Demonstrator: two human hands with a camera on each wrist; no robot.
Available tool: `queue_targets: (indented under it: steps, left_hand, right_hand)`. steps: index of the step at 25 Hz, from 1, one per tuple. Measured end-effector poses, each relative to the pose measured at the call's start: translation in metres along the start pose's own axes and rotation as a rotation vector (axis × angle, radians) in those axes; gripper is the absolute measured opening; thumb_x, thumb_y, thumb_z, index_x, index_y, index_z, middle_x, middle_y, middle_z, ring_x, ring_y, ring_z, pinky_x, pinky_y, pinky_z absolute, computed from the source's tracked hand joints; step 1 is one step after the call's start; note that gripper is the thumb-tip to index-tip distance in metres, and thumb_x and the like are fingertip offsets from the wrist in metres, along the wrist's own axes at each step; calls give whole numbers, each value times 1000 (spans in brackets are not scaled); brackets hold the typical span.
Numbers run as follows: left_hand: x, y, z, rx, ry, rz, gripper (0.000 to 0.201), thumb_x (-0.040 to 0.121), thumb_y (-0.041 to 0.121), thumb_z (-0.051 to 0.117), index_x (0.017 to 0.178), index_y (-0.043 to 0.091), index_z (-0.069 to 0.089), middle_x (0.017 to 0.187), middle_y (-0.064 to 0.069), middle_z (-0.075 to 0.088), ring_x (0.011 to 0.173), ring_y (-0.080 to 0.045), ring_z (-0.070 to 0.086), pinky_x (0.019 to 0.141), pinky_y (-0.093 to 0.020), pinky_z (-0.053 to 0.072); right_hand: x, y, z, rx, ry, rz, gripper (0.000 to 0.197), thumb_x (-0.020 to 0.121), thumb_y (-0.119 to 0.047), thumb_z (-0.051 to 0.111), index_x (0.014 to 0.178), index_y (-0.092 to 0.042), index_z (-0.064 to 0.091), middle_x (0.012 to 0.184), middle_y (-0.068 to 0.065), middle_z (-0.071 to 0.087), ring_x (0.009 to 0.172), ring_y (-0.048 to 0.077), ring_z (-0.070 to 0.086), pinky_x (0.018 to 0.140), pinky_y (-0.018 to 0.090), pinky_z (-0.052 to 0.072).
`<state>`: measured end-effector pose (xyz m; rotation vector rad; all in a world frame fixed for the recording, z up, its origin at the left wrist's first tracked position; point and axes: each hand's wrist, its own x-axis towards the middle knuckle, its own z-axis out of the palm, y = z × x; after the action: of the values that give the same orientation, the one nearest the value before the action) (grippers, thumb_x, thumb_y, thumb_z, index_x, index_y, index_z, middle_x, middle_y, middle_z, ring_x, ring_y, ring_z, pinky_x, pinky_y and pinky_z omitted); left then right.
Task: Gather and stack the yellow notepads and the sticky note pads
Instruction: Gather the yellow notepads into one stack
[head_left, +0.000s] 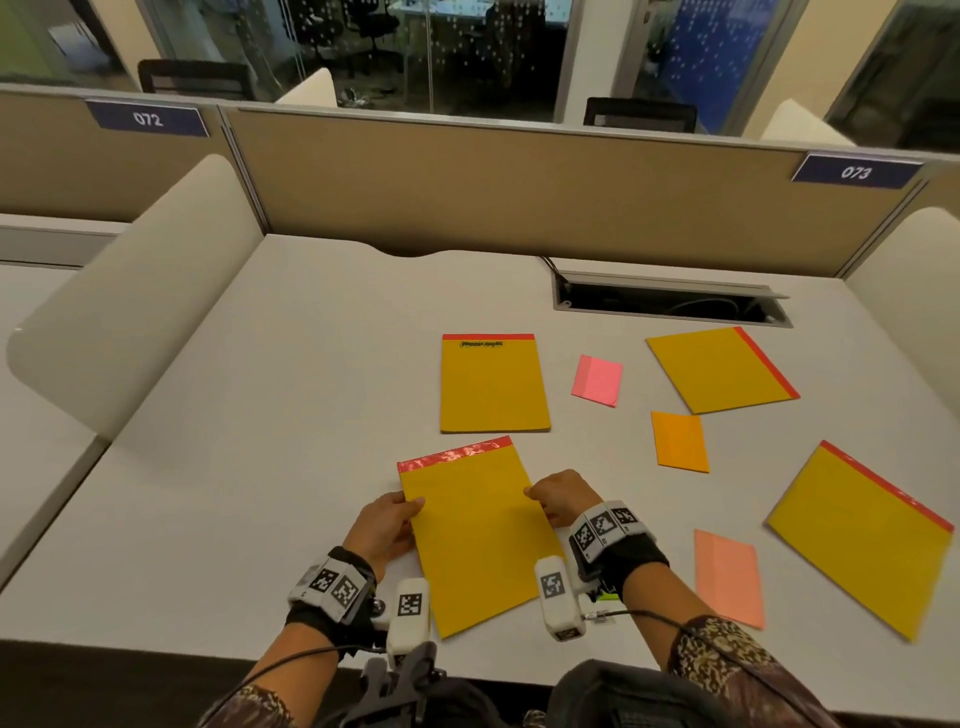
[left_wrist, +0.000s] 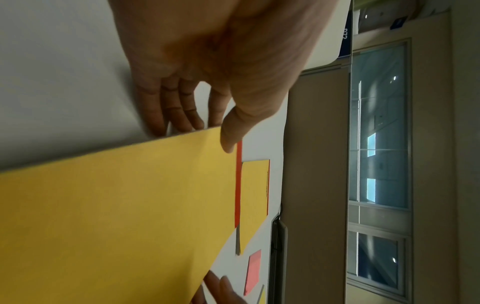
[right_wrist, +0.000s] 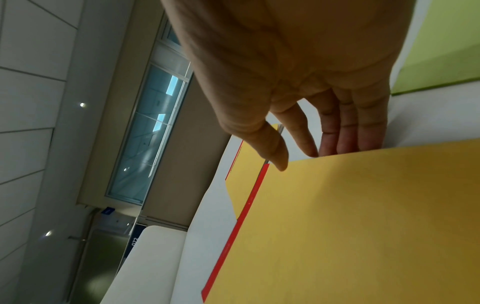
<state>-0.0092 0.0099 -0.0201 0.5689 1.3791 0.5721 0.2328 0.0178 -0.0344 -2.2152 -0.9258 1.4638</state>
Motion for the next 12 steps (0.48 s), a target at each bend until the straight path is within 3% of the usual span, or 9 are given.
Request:
queue_targets:
  steps: [4, 6, 8, 12]
  left_hand:
    - [-6, -4, 9, -68, -40, 49, 26, 94, 12, 47, 119, 20, 45, 116, -10, 56, 103, -31, 55, 73, -40, 50]
    - [-7, -3, 12, -78, -56, 67, 28, 94, 15, 47, 121, 23, 46, 118, -9, 57, 104, -30, 55, 81, -42, 49]
    - [-5, 2, 13, -77, -79, 93, 31, 93, 17, 49, 123, 25, 48, 120, -8, 58, 108, -29, 55, 89, -44, 47]
    - [-5, 12, 29, -66, -158, 164, 32, 92, 18, 51, 125, 20, 52, 122, -8, 60, 105, -26, 58, 82, -39, 51]
  right_hand:
    - [-6, 2, 5, 38, -13, -23, 13, 82, -17, 68, 85, -7, 60, 65, 6, 48, 73, 26, 51, 73, 33, 42]
    - [-10, 4, 2, 50, -16, -59, 7, 81, -14, 67, 80, -8, 64, 67, 4, 51, 75, 26, 52, 72, 32, 41]
    - [-11, 10, -4, 157, -59, -85, 15, 83, -11, 65, 69, -12, 60, 73, 5, 58, 74, 24, 56, 71, 33, 45]
    - [-18, 23, -24, 365, -91, -114, 5, 90, -19, 58, 90, -19, 63, 103, 10, 67, 99, 31, 62, 92, 47, 48]
